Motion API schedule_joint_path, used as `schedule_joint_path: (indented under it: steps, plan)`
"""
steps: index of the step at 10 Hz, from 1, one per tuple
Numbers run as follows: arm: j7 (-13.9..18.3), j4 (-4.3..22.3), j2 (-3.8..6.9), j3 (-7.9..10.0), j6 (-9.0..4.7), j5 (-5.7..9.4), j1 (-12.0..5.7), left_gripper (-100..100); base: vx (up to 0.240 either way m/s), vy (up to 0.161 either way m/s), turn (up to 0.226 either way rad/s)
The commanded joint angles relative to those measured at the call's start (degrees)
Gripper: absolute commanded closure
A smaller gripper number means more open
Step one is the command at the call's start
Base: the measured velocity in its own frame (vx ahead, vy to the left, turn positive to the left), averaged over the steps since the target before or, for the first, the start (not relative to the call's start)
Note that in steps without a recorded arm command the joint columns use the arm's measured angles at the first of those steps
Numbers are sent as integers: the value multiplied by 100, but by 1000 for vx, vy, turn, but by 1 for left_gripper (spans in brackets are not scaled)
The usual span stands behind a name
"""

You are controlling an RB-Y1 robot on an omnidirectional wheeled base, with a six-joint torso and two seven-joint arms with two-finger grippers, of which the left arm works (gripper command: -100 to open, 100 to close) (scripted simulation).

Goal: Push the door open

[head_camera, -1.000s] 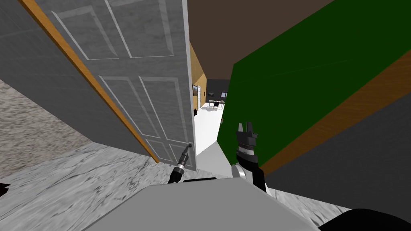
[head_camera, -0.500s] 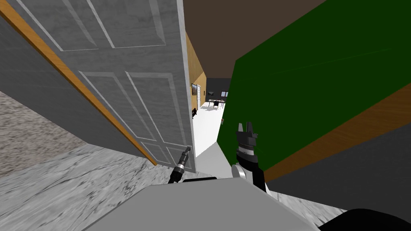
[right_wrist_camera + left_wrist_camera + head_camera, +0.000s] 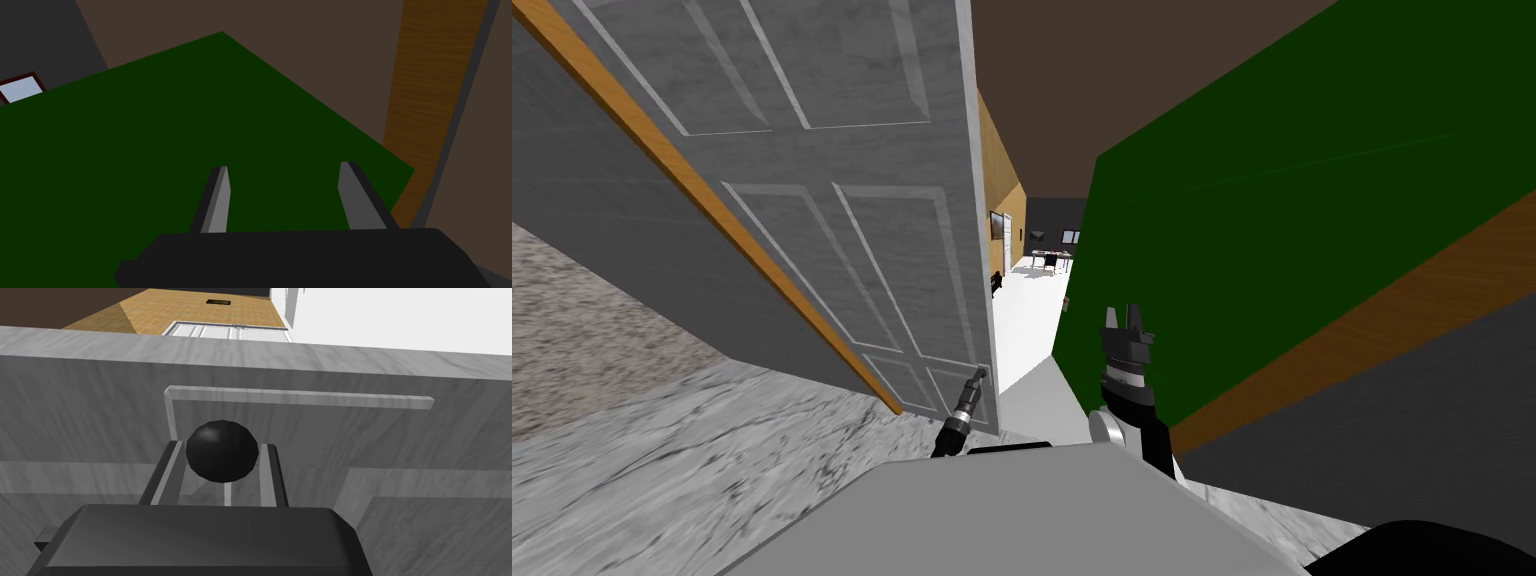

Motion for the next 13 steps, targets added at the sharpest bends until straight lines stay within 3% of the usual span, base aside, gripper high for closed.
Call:
schedule_joint_path:
  steps: [1,8,11,12,13]
  plan:
    - [-31,13,21,75,-23,27,-51,100,167,-43,35]
    - [-222,136,35,436,-25,160,-173,100,177,-72,52]
    - [-350,217,-4,676,-27,249,-254,100,163,-50,123]
    - [-318,218,1,592,-36,227,-226,-100,-13,-65,52]
    - [-318,218,1,592,-36,227,-226,-100,-155,-18,6]
